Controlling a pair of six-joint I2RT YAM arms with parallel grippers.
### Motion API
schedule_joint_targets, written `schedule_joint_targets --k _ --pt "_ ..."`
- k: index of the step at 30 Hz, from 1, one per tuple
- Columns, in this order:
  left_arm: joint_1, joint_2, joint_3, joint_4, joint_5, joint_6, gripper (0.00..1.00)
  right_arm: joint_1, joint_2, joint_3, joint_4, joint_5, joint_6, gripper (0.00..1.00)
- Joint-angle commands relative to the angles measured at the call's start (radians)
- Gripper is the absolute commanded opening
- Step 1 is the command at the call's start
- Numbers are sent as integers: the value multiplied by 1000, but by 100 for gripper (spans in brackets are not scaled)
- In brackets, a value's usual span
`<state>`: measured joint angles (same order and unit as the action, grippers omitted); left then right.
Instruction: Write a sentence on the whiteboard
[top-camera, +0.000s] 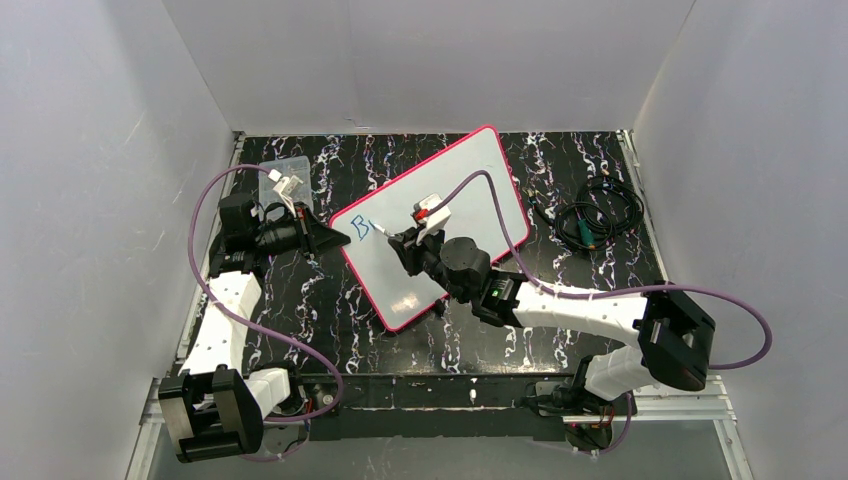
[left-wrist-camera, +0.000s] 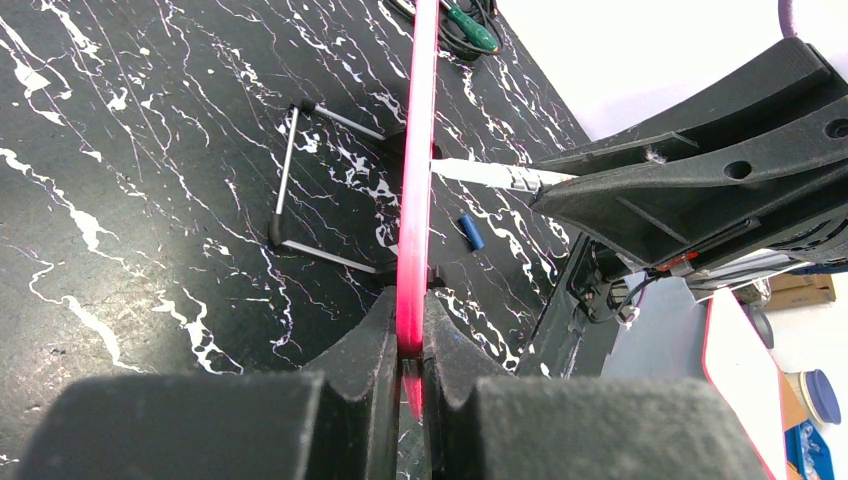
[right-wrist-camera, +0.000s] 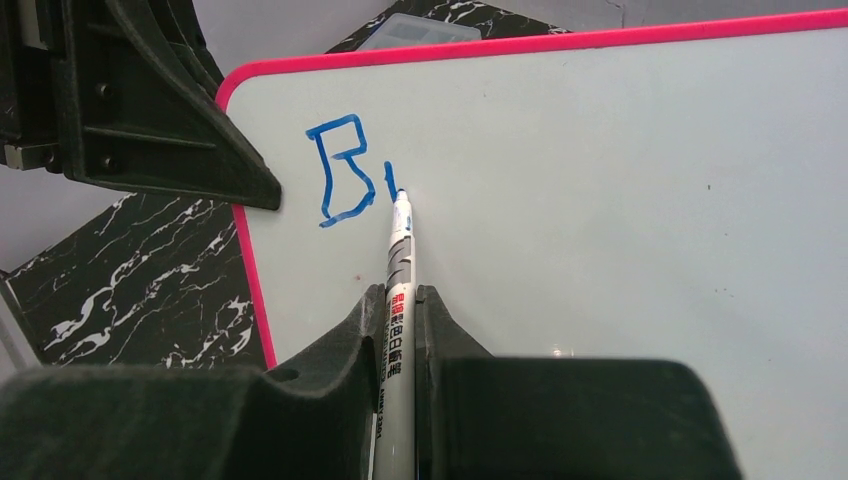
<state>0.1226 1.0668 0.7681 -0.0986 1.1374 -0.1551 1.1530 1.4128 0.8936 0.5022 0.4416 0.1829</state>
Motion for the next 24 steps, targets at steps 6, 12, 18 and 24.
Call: schedule_joint_targets --k 6,12,18,24 --pt "1 -28 28 -7 21 48 0 -7 25 40 54 67 -19 1" --pt "2 -28 28 -7 21 48 0 -7 16 31 47 88 -13 1" --pt "0 -28 28 -7 21 48 0 -7 -7 9 65 65 -17 1" --pt "1 -28 29 -7 21 48 0 -7 -42 -13 91 63 -20 1"
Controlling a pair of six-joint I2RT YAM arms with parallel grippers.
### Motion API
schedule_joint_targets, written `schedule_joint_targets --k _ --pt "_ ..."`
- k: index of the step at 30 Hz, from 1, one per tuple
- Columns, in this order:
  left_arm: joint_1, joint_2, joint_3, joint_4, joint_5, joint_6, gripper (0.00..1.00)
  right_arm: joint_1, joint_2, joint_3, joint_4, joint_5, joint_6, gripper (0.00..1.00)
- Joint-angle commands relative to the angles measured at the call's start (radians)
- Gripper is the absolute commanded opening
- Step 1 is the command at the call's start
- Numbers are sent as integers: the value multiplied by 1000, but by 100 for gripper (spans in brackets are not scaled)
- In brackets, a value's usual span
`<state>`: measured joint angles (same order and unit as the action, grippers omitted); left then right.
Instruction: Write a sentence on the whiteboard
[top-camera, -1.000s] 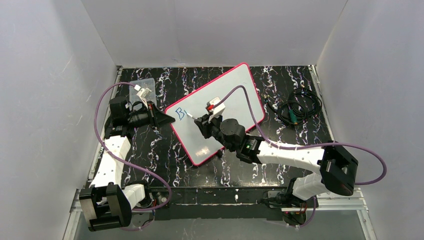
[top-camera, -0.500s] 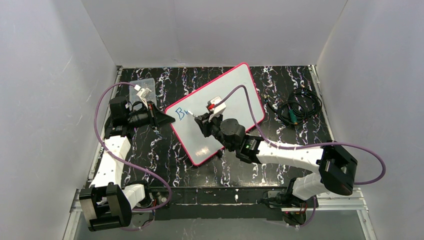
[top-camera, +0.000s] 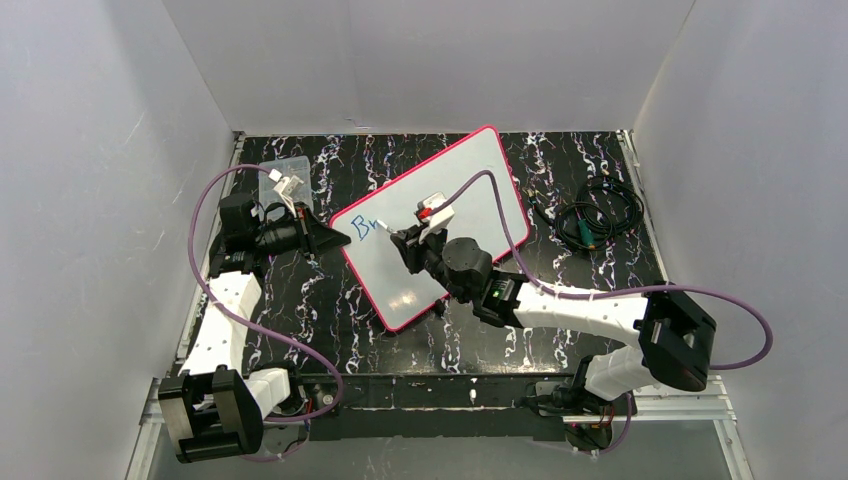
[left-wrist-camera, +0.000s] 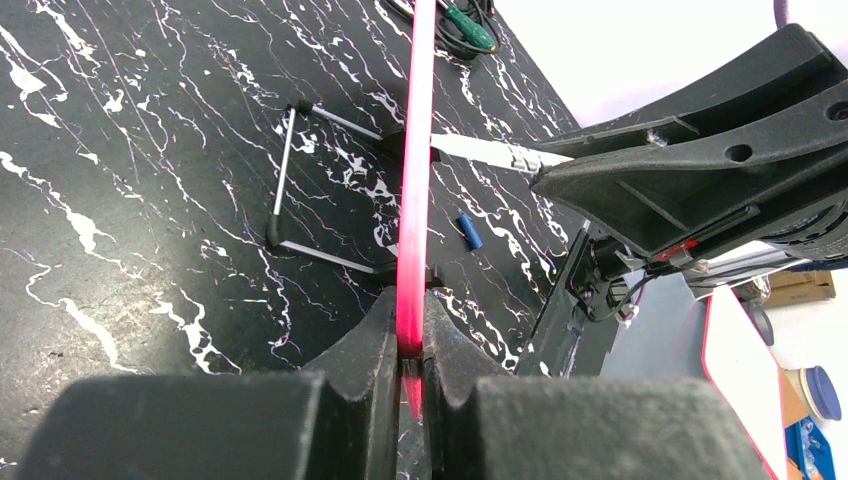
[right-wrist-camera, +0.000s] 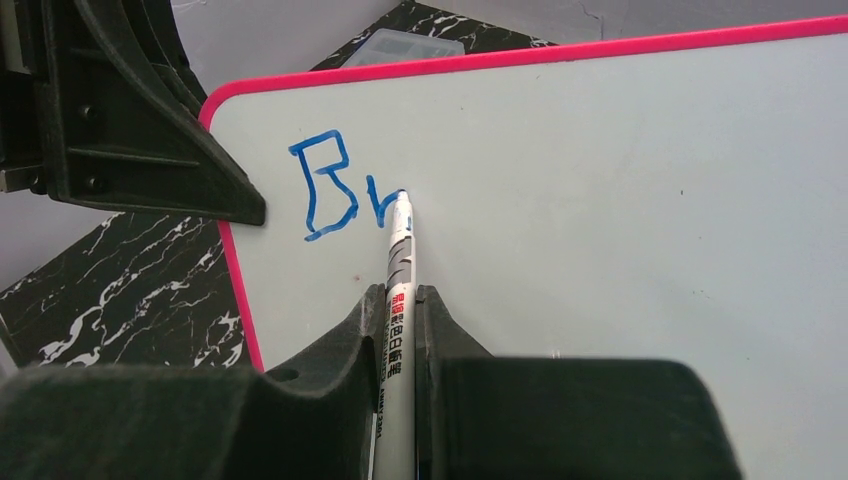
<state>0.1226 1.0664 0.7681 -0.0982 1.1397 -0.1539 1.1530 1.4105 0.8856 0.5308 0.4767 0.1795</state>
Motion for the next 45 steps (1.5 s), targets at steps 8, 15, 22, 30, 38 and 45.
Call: schedule_joint_targets --k 8,15,22,30,38,45 --pt "2 -28 30 -8 18 47 0 -7 -26 7 74 53 -24 1" --pt "0 -26 30 -8 20 46 0 -7 -8 20 73 60 -33 1" --pt "2 -26 31 -8 21 47 0 -8 -1 12 38 68 -23 1" --pt "1 -28 31 -8 22 46 0 -7 -22 -45 2 53 29 1" --pt "1 -29 30 -8 22 46 0 -7 -38 -72 -7 46 49 1" --pt "1 -28 30 -8 20 46 0 -6 -96 -53 17 1 28 1"
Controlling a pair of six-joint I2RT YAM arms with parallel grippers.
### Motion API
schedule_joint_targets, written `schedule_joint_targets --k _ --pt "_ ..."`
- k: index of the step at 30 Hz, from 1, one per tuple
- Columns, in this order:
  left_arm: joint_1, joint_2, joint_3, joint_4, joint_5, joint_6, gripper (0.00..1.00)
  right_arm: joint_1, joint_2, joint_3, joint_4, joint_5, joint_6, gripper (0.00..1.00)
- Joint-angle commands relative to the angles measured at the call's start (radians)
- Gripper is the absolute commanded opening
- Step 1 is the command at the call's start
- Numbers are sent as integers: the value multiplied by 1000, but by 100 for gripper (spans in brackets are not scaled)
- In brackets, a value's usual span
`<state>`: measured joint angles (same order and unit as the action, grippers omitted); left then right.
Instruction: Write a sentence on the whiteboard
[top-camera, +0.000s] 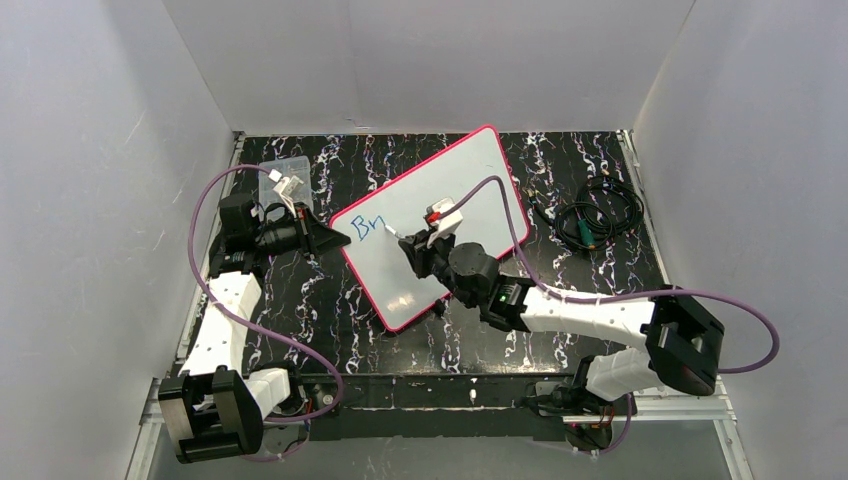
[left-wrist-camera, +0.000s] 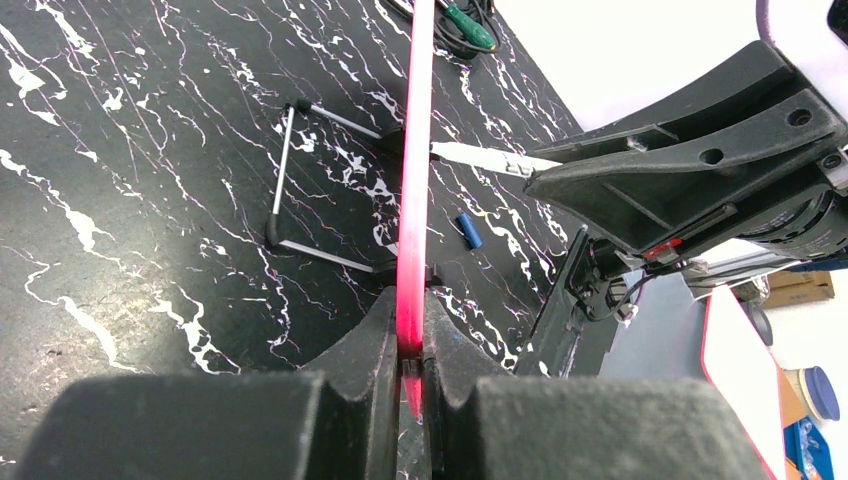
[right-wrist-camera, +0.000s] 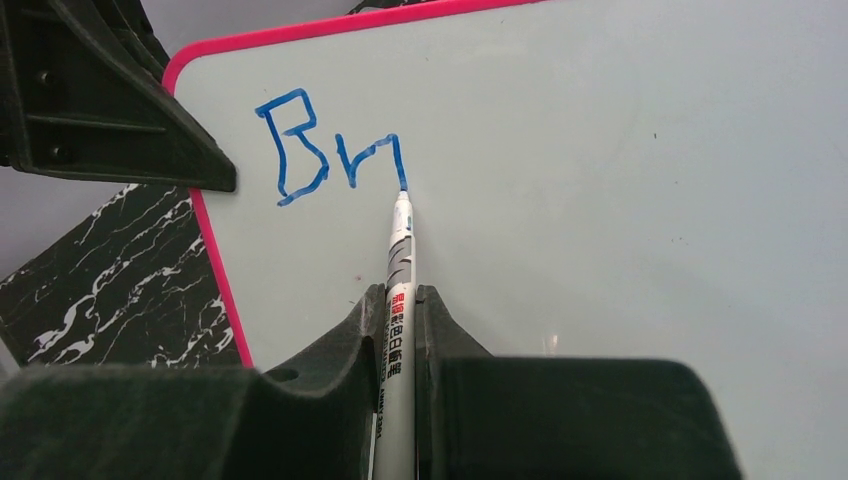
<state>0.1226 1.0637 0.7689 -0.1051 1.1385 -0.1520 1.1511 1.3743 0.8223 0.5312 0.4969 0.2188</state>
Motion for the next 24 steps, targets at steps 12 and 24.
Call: schedule_joint_targets --k 12,24 --pt "1 -24 29 -1 21 45 0 -4 -13 96 74 1 -95 1" --pt "1 -23 30 -1 23 44 0 -4 36 119 85 1 -103 1"
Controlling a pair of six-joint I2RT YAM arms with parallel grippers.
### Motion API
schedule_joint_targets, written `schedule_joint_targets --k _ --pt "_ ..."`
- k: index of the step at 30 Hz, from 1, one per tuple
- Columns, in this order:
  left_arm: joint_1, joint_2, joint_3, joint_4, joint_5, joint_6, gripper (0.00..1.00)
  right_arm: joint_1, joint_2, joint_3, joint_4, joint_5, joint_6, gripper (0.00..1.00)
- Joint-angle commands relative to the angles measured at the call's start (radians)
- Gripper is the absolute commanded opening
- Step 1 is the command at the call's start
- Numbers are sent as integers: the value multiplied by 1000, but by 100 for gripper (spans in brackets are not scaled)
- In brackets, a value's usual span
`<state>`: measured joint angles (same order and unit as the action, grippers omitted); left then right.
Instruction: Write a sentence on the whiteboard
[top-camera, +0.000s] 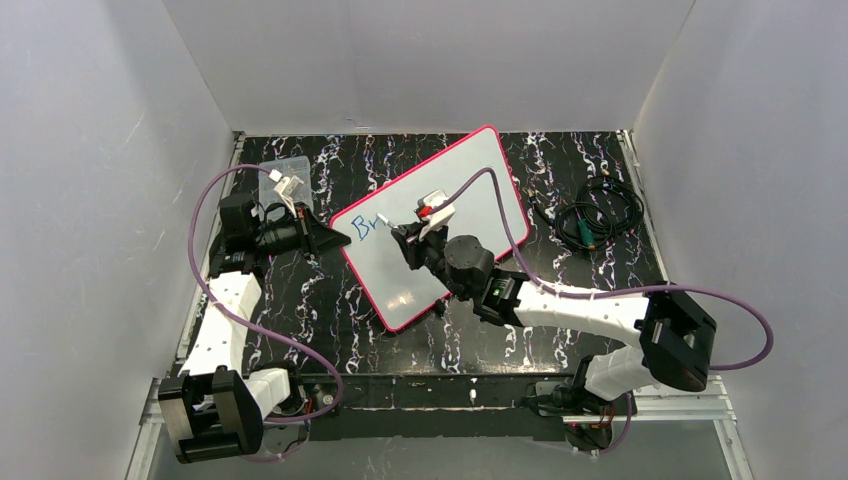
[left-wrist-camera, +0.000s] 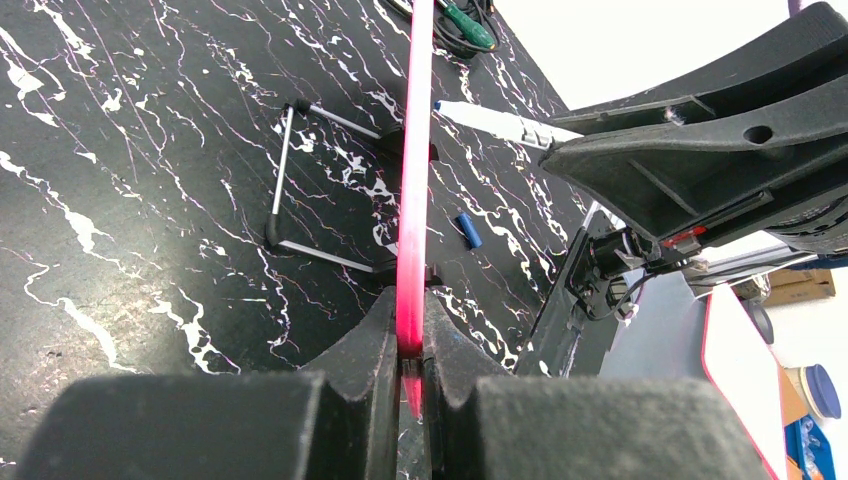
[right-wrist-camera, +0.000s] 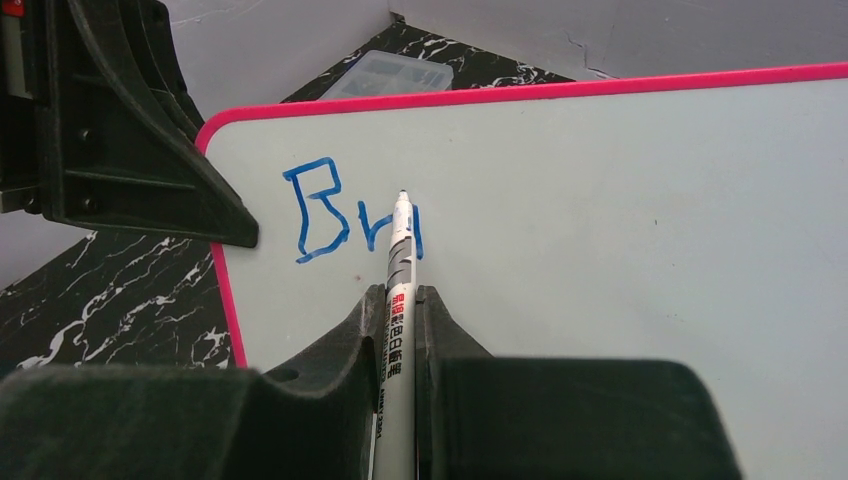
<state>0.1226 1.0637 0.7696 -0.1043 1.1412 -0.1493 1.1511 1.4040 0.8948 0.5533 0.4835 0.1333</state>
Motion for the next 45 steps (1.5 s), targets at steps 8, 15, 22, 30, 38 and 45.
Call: schedule_joint_targets --k 8,15,22,30,38,45 --pt "2 -25 28 -2 23 42 0 -7 33 50 63 39 -15 1" --pt "1 -26 28 -2 26 42 0 -11 44 50 61 34 -12 1" --pt "1 -29 28 -2 17 43 0 -11 2 43 68 1 -15 1" --pt "2 -30 29 -4 15 44 0 -11 -182 -30 17 -21 -12 1" --pt "1 -40 25 -3 11 42 0 -14 -247 -54 -55 -46 -32 1" --pt "1 -39 26 -3 13 42 0 -102 -258 -51 -102 -210 -15 1"
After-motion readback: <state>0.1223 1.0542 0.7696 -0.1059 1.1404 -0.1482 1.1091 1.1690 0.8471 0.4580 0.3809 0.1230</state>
